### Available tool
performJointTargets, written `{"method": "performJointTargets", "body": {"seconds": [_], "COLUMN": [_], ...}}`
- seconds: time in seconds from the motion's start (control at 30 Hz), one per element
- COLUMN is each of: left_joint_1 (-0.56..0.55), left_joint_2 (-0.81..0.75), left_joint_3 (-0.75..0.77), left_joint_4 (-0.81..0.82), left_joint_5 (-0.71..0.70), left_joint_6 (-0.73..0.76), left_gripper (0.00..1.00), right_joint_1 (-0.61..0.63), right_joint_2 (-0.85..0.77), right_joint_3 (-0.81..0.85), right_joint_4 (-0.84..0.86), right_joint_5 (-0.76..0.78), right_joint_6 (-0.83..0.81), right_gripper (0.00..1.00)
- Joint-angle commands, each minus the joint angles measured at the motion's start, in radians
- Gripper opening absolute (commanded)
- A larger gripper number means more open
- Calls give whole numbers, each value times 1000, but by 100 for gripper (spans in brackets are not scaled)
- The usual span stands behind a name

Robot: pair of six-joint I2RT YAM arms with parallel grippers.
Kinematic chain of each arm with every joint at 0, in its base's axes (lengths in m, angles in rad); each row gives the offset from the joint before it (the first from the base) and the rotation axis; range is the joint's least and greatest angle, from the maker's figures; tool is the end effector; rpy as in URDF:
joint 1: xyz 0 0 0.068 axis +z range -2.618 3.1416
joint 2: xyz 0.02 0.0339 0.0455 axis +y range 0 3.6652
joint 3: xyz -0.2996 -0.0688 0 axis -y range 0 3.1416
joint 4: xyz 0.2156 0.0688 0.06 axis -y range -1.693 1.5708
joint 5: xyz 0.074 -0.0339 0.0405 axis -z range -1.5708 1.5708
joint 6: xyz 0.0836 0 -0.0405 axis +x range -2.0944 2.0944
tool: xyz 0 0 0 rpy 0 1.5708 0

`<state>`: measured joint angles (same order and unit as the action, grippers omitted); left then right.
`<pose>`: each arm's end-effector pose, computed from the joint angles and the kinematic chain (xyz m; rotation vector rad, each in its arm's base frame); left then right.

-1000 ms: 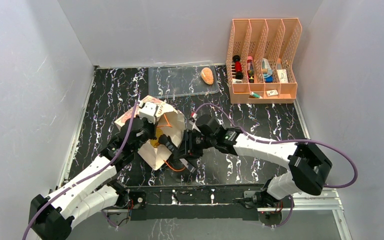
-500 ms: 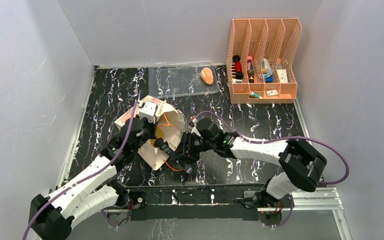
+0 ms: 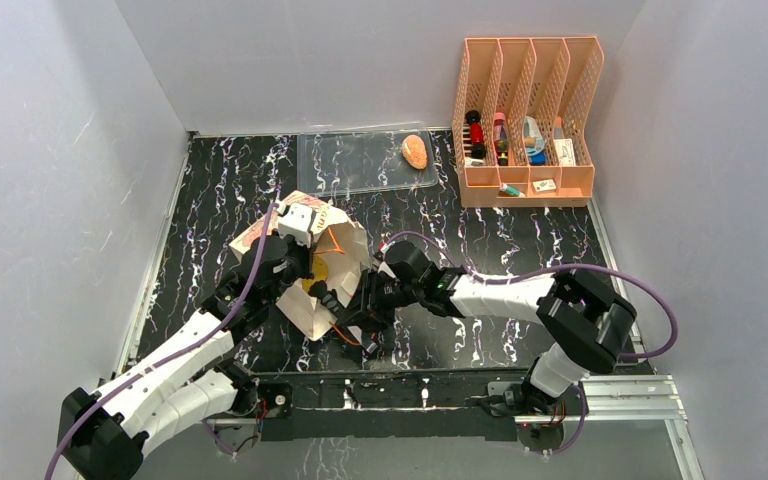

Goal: Take the fake bread out of the paper bag
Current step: Take out the fake bread from the paper bag.

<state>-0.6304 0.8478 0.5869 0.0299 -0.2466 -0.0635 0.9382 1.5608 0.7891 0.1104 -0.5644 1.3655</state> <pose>0.1708 -0.0993 0.3050 0.3327 1.7721 -0.2742 0.1576 0.2906 0.2169 -0.1923 -2.6358 -1.4773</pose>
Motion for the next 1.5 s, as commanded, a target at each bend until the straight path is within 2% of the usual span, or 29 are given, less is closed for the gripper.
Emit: {"method": "performJointTargets", "body": {"seconds": [0.0,0.8,0.9,1.0,1.03,1.2,1.47], "left_joint_1": [-2,-14,-14,-15,-14,-14,-14], "left_joint_2": [-25,-43,-48,-50,-50,-48,4], "left_joint_3": [-3,-9,-8,0,2,14,65], "left_joint_4": [44,40,43,34,30,9,-41], "left_joint_5": [1,10,-3,-34,-48,-122,-320], "left_joint_6": [-10,-18,-17,-16,-18,-31,-60], "left_gripper": [0,0,0,0,0,0,0], "right_joint_1": [10,9,8,8,8,8,8], "right_joint_2": [24,188,221,231,229,188,2], "right_joint_3": [52,61,46,32,25,-1,-23], "right_joint_4": [79,334,390,419,419,365,193], "right_joint_5": [-10,55,63,61,64,108,164], "right_joint_6": [30,66,62,45,38,-37,-178], "right_gripper": [34,34,27,3,0,0,0]}}
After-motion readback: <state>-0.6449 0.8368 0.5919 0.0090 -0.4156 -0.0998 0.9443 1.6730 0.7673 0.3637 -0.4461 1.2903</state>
